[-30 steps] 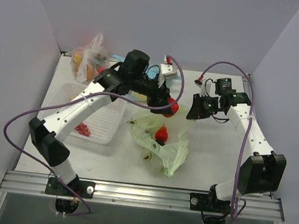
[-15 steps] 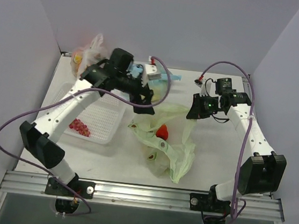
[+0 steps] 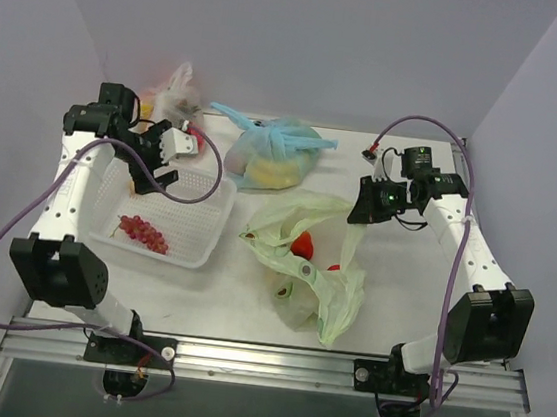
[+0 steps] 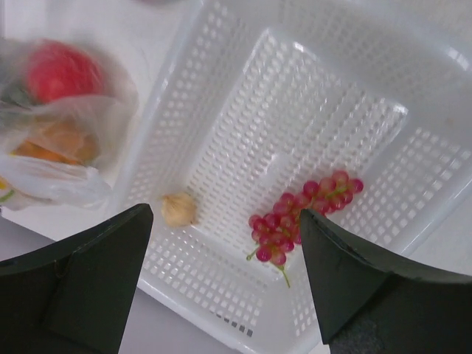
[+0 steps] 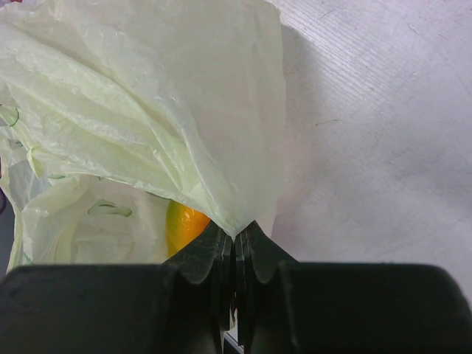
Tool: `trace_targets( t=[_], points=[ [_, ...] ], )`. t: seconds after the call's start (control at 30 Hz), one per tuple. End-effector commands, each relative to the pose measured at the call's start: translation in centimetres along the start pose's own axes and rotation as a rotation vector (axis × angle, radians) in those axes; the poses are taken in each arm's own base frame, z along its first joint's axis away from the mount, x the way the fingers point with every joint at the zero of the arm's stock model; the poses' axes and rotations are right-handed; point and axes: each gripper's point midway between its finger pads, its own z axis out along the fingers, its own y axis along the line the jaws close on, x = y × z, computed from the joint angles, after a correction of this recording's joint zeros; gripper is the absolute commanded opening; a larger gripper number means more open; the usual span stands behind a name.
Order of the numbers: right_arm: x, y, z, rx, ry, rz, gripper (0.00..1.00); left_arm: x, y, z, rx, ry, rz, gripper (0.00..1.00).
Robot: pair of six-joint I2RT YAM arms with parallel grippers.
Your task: Place the fake fruits into the plastic bag and tie a complex knot
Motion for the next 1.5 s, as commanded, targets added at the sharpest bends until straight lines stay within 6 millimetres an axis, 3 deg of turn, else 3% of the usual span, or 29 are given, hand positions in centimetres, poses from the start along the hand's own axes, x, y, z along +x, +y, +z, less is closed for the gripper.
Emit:
trace_targets(
  t=[0.0, 0.07, 0.1, 0.13, 0.2, 0.23, 0.3, 0.47, 0.73, 0.83, 0.93, 0.97, 1.07, 1.17, 1.2, 1.23, 1.27, 1.33, 1.37, 1.4, 1.43, 1.47],
  points=[
    [0.4, 0.7, -0.7, -0.017, 0.0, -0.016, 0.02, 7.5, -5.4, 0.0, 0.298, 0.237, 0.077, 0.92],
    [0.2, 0.8, -0.7, -0.021, 0.001, -0.012, 0.02, 9.1, -5.4, 0.7, 0.299, 0.284, 0.132, 0.92],
    [0.2, 0.8, -0.7, -0.024, 0.0, -0.008, 0.02, 9.4, -4.2, 1.1, 0.247, 0.291, 0.21, 0.93],
    [0.2, 1.0, -0.7, -0.03, -0.001, -0.007, 0.02, 10.7, -5.3, 2.2, 0.279, 0.311, 0.227, 0.93],
    [0.2, 1.0, -0.8, -0.031, -0.001, -0.006, 0.02, 11.9, -4.8, 2.8, 0.272, 0.352, 0.356, 0.93],
    [0.2, 1.0, -0.8, -0.029, -0.002, -0.008, 0.02, 13.0, -5.5, 3.5, 0.301, 0.366, 0.37, 0.94],
    [0.3, 1.0, -0.7, -0.029, 0.002, -0.005, 0.02, 13.7, -5.1, 4.5, 0.296, 0.369, 0.415, 0.95],
    [0.1, 0.9, -0.6, -0.031, 0.005, -0.003, 0.02, 15.6, -5.9, 7.4, 0.373, 0.364, 0.435, 0.95],
    [0.2, 0.5, -0.7, -0.015, 0.009, -0.004, 0.02, 17.5, -5.4, 11.6, 0.401, 0.348, 0.408, 0.94],
    [0.2, 0.5, -0.6, -0.014, 0.013, -0.003, 0.02, 17.8, -4.8, 13.0, 0.385, 0.339, 0.366, 0.88],
    [0.2, 0.3, -0.7, -0.007, 0.01, -0.004, 0.02, 17.6, -4.0, 13.8, 0.364, 0.335, 0.329, 0.65],
    [0.2, 0.3, -0.7, -0.007, 0.011, -0.006, 0.02, 17.5, -4.0, 13.9, 0.362, 0.329, 0.324, 0.53],
    [0.1, 0.3, -0.7, -0.009, 0.01, -0.005, 0.02, 17.0, -3.6, 13.5, 0.348, 0.315, 0.323, 0.41],
    [0.0, 0.3, -0.7, -0.013, 0.007, -0.005, 0.01, 14.5, -3.1, 12.3, 0.315, 0.248, 0.307, 0.22],
    [0.0, 0.3, -0.7, -0.013, 0.009, -0.004, 0.01, 12.5, -2.8, 11.7, 0.286, 0.184, 0.274, 0.15],
    [-0.1, 0.3, -0.7, -0.013, 0.007, -0.008, 0.01, 11.1, -2.7, 11.1, 0.274, 0.147, 0.255, 0.14],
    [0.0, 0.3, -0.6, -0.015, 0.011, -0.007, 0.01, 8.8, -1.9, 9.8, 0.251, 0.1, 0.237, 0.14],
    [-0.1, 0.3, -0.5, -0.019, 0.011, -0.011, 0.01, 4.4, -2.3, 8.0, 0.229, -0.03, 0.177, 0.08],
    [0.0, 0.3, -0.4, -0.022, 0.015, -0.011, 0.01, 2.0, -1.9, 6.0, 0.195, -0.072, 0.147, 0.08],
    [0.0, 0.2, -0.4, -0.022, 0.015, -0.01, 0.01, 0.7, -1.8, 5.0, 0.179, -0.11, 0.125, 0.06],
    [0.0, 0.2, -0.3, -0.025, 0.016, -0.011, 0.01, -2.7, -2.8, 4.7, 0.2, -0.199, 0.145, 0.01],
    [-0.1, 0.2, -0.3, -0.028, 0.017, -0.01, 0.01, -4.4, -3.2, 3.9, 0.197, -0.242, 0.139, 0.0]
  ],
)
